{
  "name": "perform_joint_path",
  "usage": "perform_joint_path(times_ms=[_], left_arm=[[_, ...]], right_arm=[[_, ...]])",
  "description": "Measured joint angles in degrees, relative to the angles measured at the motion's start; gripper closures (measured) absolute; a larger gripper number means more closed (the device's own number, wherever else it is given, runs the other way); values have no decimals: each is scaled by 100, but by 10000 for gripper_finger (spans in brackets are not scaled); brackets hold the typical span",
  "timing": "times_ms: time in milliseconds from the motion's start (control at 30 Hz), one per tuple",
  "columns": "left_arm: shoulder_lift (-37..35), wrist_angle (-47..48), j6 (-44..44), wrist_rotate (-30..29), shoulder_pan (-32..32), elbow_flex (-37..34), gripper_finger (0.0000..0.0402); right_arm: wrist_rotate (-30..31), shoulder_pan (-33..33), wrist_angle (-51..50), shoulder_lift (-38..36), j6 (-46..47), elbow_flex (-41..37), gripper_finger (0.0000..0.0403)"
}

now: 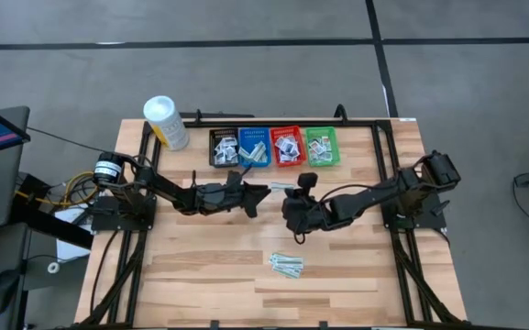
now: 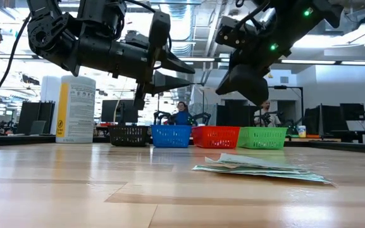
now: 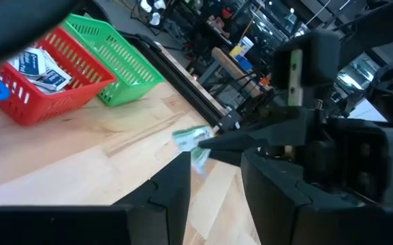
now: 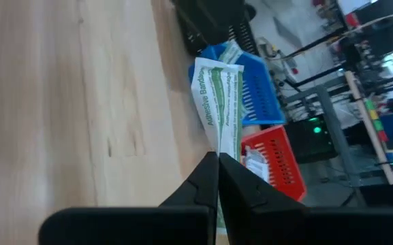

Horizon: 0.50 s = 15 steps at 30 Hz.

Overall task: Pick & Place First Aid Supplies
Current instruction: Put the green pad into the blue bin

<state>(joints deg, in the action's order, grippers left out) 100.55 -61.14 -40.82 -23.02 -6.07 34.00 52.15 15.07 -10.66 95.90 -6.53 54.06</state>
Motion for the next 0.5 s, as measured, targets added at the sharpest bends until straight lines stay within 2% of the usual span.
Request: perform_joint_path(times_ms=[133, 500], left_arm=[[0, 1, 2, -107, -2, 0, 271], [0, -2, 175, -119, -4, 2, 271]], right_arm=[[207, 110, 182, -2, -4, 2, 402], [188, 140, 984, -4, -201, 9, 402]])
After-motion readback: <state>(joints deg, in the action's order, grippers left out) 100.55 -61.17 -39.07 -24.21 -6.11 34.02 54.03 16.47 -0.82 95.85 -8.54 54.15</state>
